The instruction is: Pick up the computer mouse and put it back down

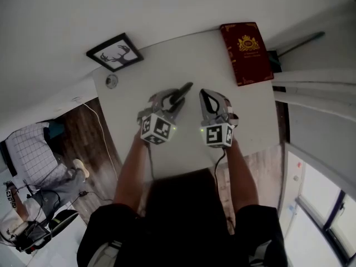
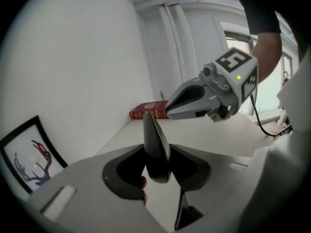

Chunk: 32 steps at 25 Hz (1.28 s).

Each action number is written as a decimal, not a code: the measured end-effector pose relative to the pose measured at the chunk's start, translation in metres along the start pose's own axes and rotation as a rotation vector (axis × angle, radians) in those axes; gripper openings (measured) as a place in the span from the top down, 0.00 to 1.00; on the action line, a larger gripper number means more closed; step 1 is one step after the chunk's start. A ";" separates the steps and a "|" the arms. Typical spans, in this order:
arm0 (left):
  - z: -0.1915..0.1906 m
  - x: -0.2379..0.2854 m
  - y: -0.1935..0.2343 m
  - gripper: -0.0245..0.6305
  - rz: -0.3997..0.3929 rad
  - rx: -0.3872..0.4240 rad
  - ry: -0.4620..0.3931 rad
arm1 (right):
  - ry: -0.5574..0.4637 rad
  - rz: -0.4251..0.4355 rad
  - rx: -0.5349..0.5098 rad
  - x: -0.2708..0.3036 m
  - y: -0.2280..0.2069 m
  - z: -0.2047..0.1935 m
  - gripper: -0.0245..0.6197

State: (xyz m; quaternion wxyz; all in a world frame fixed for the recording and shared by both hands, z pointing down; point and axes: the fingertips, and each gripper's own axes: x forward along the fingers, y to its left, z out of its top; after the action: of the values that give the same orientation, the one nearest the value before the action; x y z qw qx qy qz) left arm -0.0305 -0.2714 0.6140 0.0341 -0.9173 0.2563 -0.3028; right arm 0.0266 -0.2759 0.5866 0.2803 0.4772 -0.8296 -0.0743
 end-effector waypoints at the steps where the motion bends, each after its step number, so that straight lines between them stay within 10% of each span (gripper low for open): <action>1: 0.007 -0.005 0.002 0.74 0.030 -0.022 -0.024 | -0.006 -0.023 0.021 -0.003 -0.002 0.003 0.94; 16: 0.106 -0.100 0.025 0.74 0.461 -0.297 -0.340 | -0.207 -0.229 0.350 -0.070 -0.040 0.083 0.94; 32: 0.174 -0.175 -0.030 0.74 0.605 -0.336 -0.455 | -0.346 -0.249 0.295 -0.172 -0.049 0.136 0.94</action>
State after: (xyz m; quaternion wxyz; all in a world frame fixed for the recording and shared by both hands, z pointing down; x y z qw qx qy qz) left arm -0.0371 -0.1752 0.3842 0.0271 -0.8369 0.5463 -0.0223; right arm 0.0570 -0.1779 0.3866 0.0501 0.5913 -0.8021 -0.0671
